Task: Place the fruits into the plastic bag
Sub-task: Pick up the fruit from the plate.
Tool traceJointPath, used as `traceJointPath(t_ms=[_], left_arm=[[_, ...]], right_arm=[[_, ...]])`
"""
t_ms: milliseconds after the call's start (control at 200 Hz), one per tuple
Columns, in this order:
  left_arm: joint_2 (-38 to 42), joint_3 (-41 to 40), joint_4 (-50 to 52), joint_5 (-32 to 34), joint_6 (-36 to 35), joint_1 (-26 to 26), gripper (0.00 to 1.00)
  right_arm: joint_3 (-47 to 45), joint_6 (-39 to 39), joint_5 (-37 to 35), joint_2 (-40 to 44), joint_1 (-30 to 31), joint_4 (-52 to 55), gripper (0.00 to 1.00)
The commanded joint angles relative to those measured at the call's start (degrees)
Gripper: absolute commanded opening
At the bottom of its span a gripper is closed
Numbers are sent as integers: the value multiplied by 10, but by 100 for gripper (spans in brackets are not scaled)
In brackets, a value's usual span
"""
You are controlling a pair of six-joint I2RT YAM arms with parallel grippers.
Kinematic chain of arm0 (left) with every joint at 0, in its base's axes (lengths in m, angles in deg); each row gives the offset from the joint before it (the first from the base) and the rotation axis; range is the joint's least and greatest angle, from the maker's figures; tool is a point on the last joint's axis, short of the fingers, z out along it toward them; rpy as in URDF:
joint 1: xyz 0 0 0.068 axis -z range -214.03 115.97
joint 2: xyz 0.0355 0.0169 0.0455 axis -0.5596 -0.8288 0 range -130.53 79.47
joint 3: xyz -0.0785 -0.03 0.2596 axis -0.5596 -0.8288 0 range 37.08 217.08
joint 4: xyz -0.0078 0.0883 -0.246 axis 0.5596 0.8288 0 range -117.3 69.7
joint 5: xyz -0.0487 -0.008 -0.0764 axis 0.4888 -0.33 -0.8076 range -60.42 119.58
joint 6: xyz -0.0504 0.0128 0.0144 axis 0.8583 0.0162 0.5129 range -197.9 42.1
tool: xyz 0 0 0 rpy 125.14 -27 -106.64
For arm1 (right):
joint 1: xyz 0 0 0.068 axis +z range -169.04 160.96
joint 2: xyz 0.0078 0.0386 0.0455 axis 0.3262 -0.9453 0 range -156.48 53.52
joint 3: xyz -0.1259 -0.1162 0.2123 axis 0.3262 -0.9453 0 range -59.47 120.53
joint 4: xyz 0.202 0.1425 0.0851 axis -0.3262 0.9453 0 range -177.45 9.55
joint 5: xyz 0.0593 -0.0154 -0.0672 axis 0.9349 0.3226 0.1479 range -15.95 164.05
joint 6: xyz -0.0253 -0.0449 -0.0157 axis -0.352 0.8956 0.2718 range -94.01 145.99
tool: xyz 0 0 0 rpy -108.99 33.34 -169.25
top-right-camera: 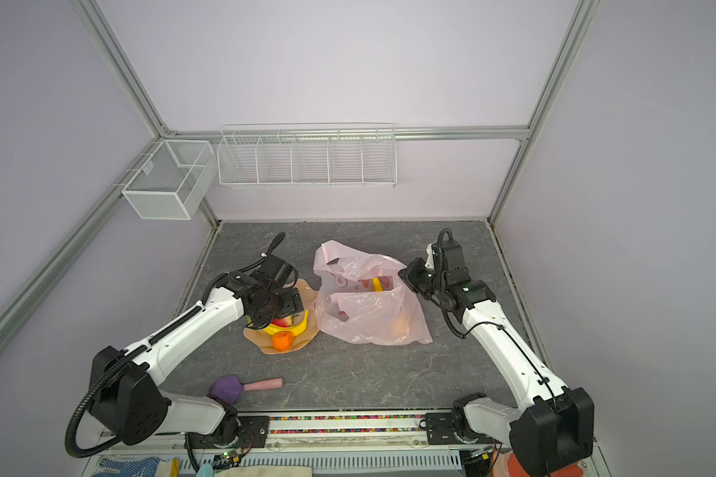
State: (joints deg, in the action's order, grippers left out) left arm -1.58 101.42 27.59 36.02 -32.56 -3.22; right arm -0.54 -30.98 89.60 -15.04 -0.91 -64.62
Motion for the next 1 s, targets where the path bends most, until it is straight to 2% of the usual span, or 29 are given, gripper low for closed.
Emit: traceJointPath(t_ms=[0, 130, 415, 995], left_arm=[[-28, 0, -18, -17, 0, -15, 93], [-69, 4, -34, -50, 9, -42, 93], [-136, 14, -67, -63, 25, -60, 93], [-212, 46, -70, -34, -2, -67, 94]], right_arm=[[3, 4, 6, 1, 1, -8, 7], [4, 4, 3, 3, 1, -7, 7], [5, 5, 1, 5, 1, -3, 7], [4, 4, -2, 6, 0, -3, 7]])
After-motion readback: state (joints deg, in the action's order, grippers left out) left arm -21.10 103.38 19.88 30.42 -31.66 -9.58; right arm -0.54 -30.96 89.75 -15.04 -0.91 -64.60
